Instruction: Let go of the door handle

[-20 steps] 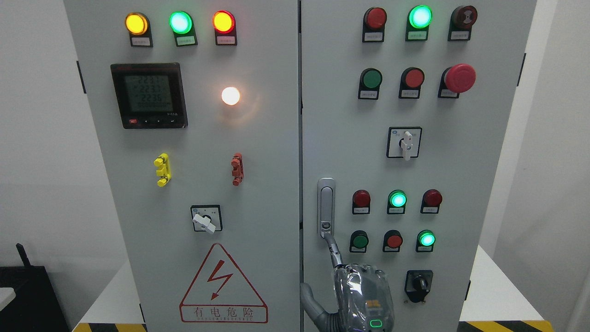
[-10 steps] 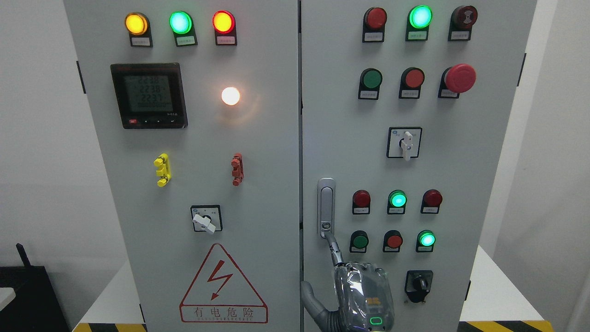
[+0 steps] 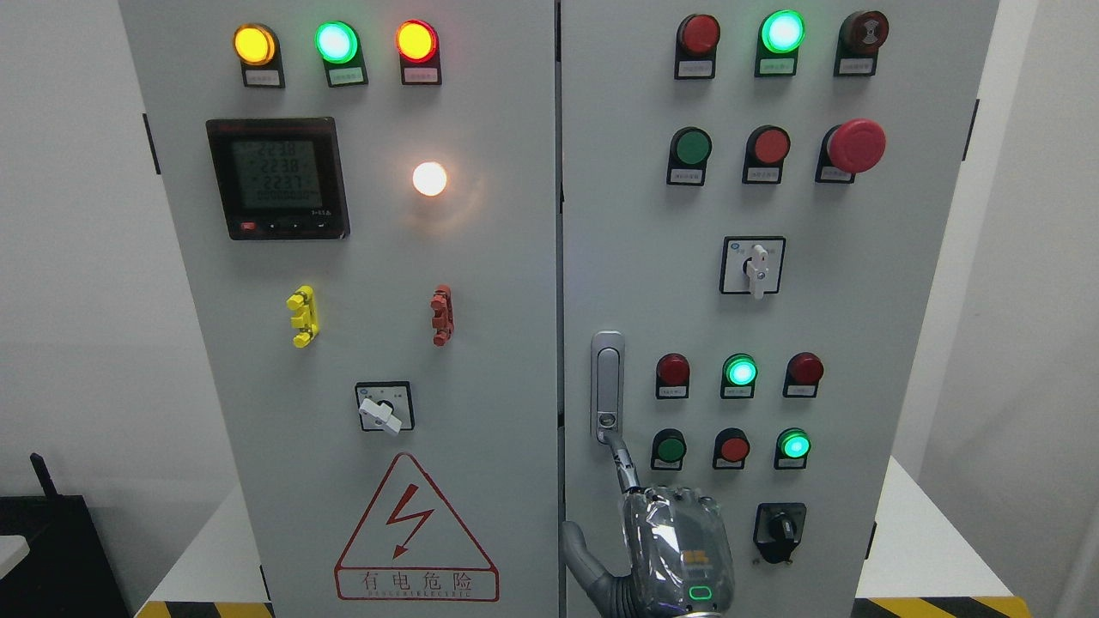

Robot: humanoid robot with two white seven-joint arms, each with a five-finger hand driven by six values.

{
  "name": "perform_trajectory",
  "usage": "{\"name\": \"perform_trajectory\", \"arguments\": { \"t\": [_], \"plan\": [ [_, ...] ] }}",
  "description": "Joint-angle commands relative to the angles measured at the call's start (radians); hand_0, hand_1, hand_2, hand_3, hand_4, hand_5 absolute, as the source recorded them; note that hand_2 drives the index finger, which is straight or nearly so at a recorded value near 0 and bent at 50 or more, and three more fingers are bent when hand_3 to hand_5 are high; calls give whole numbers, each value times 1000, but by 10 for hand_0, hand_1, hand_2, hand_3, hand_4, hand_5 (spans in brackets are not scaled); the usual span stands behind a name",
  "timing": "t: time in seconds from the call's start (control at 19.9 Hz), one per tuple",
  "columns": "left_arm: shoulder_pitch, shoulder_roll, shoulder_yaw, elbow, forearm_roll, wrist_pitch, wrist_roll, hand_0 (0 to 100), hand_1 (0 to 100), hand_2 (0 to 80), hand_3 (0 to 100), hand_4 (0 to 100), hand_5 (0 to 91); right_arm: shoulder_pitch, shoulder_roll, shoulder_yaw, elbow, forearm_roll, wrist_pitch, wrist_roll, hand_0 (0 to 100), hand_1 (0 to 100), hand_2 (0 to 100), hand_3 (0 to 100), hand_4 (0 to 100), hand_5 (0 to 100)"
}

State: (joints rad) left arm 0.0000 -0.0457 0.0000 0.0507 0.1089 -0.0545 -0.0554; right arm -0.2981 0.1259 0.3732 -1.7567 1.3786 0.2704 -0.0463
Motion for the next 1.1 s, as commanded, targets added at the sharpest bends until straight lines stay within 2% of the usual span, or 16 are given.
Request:
{"name": "perform_trajectory", "arguments": {
  "t": [0.0, 0.35, 1.05],
  "plan": [
    [-25, 0, 17, 0, 0, 1, 0, 120, 389, 0, 0, 0, 0, 10, 1, -5, 6, -1, 1, 2, 357, 268, 0, 1000, 1000, 1000],
    [-25, 0, 17, 0, 0, 1, 0, 120, 389, 0, 0, 0, 0, 16, 1, -4, 5, -3, 1, 17, 355, 267, 0, 1000, 1000, 1000],
    [-26, 0, 17, 0, 0, 1, 0, 120, 389, 0, 0, 0, 0, 5, 0, -5, -17, -4, -2, 14, 353, 262, 0, 1000, 1000, 1000]
  ]
}}
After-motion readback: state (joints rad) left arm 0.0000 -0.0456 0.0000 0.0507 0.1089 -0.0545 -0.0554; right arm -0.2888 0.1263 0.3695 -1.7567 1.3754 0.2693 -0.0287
